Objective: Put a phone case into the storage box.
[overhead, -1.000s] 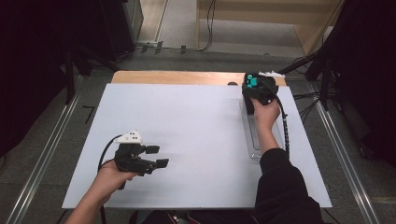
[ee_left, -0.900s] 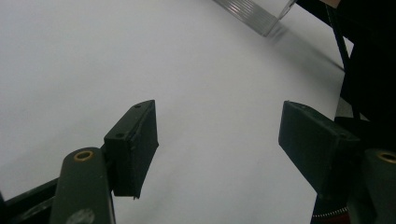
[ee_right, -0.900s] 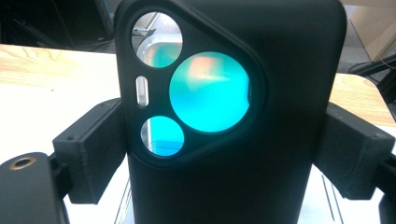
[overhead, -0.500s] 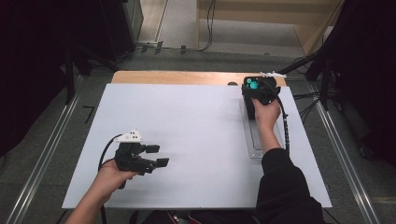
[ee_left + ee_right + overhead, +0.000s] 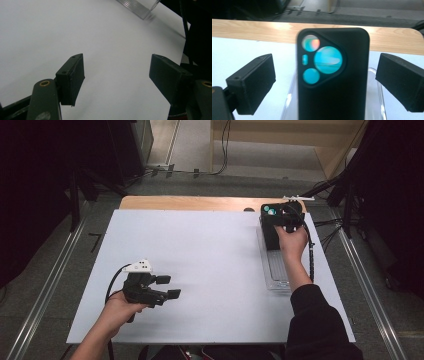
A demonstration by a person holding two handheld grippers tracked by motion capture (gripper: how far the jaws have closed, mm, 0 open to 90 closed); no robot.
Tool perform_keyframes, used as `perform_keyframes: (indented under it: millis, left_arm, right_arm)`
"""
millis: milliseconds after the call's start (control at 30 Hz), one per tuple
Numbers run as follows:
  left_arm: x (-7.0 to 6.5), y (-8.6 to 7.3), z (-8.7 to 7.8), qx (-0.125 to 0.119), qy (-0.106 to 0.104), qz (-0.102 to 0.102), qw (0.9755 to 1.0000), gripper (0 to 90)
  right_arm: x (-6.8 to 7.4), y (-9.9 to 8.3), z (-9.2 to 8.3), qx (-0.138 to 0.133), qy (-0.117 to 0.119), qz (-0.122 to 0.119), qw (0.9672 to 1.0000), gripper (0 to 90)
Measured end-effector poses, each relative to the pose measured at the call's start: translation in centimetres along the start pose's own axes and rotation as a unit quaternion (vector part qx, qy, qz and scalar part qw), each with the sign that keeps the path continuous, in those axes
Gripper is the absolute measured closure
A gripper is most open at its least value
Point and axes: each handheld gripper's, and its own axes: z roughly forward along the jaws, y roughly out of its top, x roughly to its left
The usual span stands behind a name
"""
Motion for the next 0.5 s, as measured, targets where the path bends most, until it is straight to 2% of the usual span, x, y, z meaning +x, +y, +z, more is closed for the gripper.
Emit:
perform_keyframes:
  millis: [267, 500]
  left_arm:
    - [0.1, 0.2, 0.2, 0.001, 0.002, -0.001, 1.0, 28.5]
    - [0.3, 0.2, 0.1, 0.002, 0.003, -0.003, 1.0, 28.5]
  right_arm:
    - [0.8, 0.2, -2.5, 0.021, 0.037, -0.002, 0.9991, 3.5]
    - [2.5, -0.8, -4.5, 0.044, 0.101, -0.033, 0.9934, 4.0]
